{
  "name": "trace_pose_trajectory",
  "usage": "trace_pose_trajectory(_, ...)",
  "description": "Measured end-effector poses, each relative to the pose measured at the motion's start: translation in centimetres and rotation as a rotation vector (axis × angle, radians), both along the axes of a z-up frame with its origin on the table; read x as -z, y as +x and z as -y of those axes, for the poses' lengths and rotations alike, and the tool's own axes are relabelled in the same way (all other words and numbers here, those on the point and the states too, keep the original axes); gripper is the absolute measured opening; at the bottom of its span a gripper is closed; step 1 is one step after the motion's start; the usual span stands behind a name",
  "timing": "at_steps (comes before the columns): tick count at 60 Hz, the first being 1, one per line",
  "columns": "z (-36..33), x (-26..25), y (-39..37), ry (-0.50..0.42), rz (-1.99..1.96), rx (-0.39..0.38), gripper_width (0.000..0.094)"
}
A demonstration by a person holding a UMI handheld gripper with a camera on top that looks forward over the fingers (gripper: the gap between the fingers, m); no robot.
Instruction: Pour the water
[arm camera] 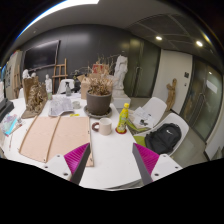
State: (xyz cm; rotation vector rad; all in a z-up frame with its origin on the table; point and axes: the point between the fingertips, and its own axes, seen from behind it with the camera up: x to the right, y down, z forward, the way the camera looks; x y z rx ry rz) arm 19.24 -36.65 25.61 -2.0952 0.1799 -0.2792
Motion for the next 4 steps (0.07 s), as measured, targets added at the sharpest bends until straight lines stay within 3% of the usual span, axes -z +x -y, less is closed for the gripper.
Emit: trace_pose_trajectory(4, 0.18, 0.14, 0.66, -0.006, 0.002, 0.014, 0.0861)
